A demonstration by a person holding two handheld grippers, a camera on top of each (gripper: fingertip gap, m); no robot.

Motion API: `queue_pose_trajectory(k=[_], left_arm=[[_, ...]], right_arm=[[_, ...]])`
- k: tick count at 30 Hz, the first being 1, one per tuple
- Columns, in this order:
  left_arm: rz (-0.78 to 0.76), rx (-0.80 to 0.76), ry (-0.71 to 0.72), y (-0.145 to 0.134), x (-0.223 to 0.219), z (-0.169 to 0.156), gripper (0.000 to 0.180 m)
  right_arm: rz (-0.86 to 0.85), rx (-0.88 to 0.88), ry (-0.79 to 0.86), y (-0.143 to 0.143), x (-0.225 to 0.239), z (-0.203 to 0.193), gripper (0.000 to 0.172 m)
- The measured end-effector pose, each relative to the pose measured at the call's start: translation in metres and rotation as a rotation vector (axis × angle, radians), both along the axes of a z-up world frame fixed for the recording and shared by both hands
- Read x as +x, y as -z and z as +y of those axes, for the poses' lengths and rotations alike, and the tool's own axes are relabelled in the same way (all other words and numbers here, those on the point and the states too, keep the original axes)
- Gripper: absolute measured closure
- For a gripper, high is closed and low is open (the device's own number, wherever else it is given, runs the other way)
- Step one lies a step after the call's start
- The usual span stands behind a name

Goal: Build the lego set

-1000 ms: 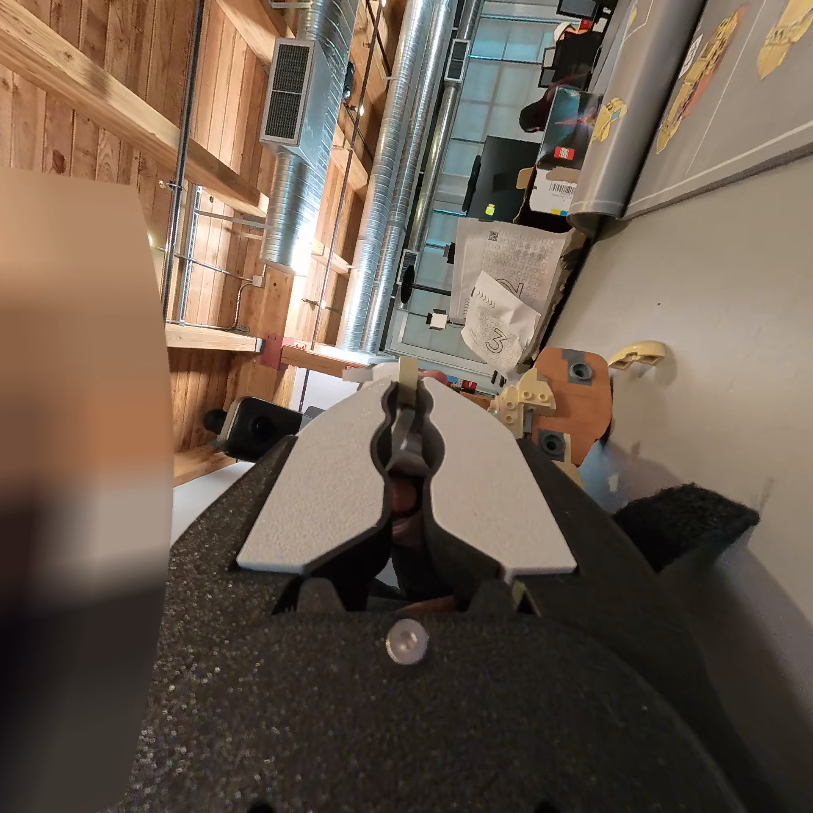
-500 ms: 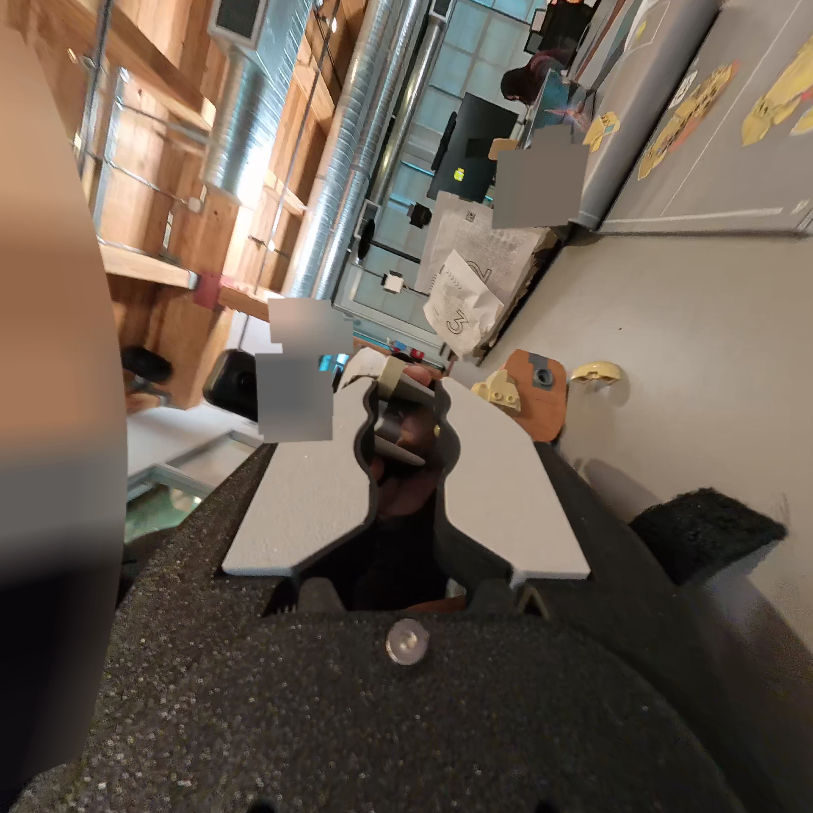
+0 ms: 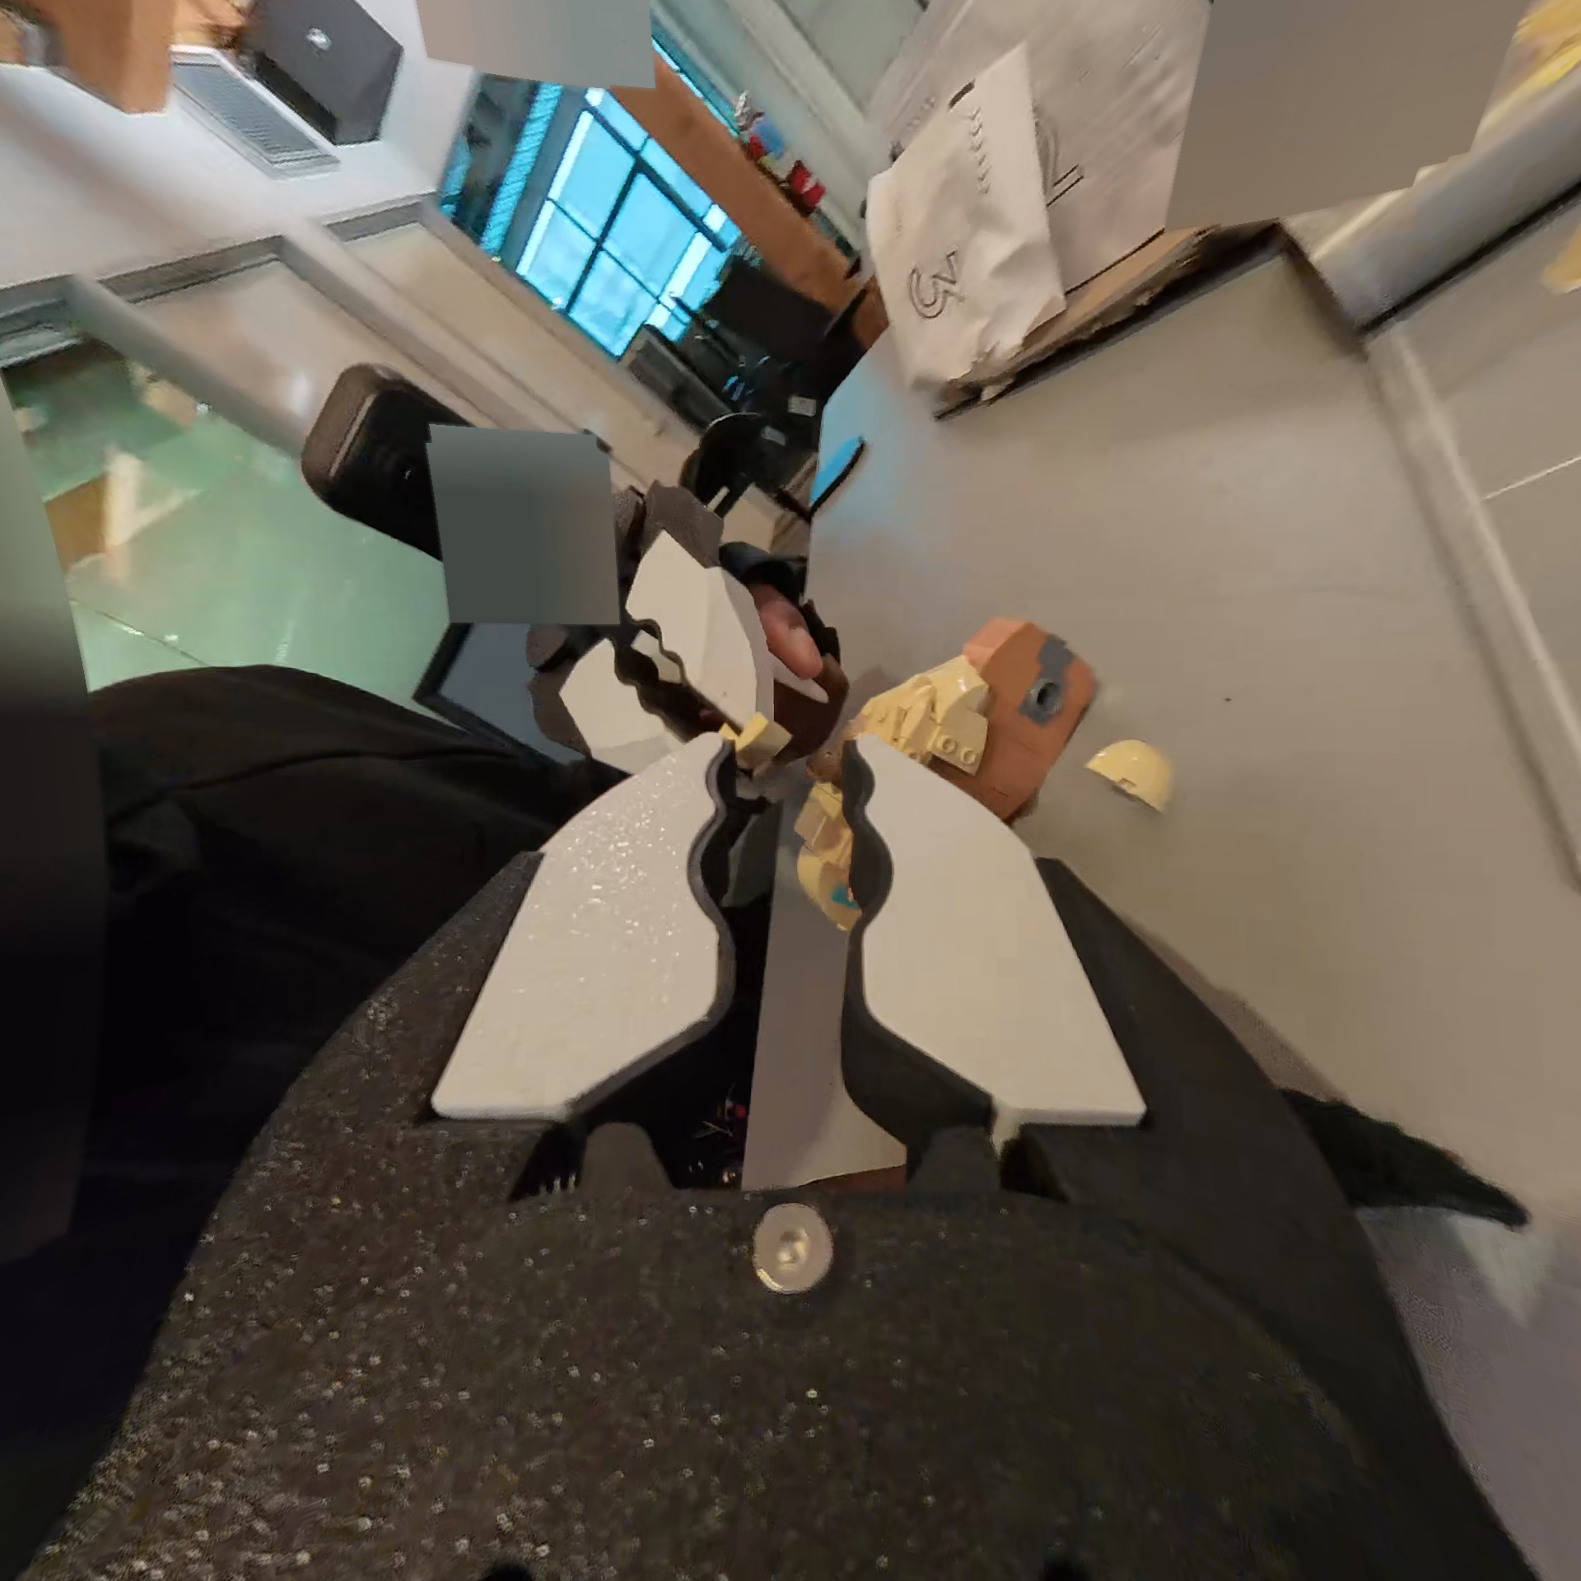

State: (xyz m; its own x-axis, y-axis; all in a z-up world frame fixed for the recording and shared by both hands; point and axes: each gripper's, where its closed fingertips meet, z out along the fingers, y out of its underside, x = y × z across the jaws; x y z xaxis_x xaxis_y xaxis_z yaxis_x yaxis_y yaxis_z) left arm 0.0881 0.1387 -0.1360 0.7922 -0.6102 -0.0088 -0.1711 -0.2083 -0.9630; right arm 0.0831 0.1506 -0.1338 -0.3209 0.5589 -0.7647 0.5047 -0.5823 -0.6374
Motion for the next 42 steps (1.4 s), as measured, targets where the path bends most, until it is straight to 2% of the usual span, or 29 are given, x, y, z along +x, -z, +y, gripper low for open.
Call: queue_pose_trajectory(k=[5, 18, 28, 37, 42], left_arm=[[0.07, 0.019, -0.025, 0.0, -0.002, -0.001, 0.173], [0.12, 0.074, 0.029, 0.003, 0.011, 0.001, 0.173], [0.128, 0.085, 0.04, 0.006, 0.015, 0.001, 0.173], [0.151, 0.08, 0.04, 0.009, 0.018, -0.001, 0.173], [0.161, 0.068, -0.048, 0.008, 0.003, -0.008, 0.153]], right_arm=[[0.011, -0.15, -0.046, 0.006, -0.004, 0.0, 0.151], [0.022, -0.279, -0.098, 0.003, 0.007, -0.004, 0.154], [0.043, -0.333, -0.132, -0.002, 0.013, -0.01, 0.156], [0.021, -0.305, -0.099, 0.003, 0.014, -0.012, 0.163], [-0.022, -0.301, -0.017, 0.01, 0.011, -0.001, 0.163]])
